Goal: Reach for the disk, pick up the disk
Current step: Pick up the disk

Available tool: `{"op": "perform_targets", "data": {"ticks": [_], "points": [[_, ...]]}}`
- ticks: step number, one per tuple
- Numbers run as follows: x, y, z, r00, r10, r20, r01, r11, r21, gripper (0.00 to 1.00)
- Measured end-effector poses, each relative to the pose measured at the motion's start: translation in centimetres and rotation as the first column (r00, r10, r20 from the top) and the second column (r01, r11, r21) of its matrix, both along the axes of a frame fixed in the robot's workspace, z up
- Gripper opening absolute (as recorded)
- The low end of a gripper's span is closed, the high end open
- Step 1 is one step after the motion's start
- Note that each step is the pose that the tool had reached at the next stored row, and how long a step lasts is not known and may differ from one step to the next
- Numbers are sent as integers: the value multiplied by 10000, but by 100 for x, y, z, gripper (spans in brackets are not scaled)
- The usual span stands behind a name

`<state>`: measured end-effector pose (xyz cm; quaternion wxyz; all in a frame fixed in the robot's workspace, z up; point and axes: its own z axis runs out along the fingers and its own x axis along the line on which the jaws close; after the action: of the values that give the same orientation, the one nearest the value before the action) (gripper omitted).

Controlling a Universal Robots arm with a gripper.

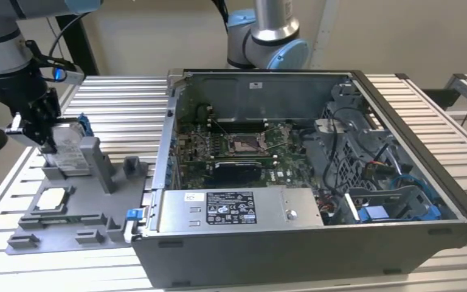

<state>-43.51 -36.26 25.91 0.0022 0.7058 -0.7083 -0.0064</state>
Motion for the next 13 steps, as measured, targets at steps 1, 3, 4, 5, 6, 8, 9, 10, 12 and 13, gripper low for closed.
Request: {"op": "perform_targets", "data": {"ticks": [1, 3, 4, 5, 6, 8, 9, 10, 12, 13], "points": [[0, 0, -1, 10000, 0, 1, 0, 10000, 3, 0], [0, 0, -1, 10000, 0, 2, 0, 10000, 4, 0], [0, 1, -1, 10000, -1, 2, 1, 10000, 5, 0], [0, 1, -1, 10000, -1, 2, 1, 10000, 6, 0], [-1, 1, -1, 10000, -2, 1, 2, 10000, 6, 0], [-1, 1, 27, 10000, -16, 11, 16, 10000, 13, 0], [-1, 1, 68, 10000, -24, 9, 24, 10000, 10, 0], [-1, 1, 117, 10000, -25, 1, 25, 10000, 6, 0], [-1, 1, 209, 10000, -25, 3, 25, 10000, 7, 0], [-1, 1, 254, 10000, -24, 0, 24, 10000, 5, 0]]}}
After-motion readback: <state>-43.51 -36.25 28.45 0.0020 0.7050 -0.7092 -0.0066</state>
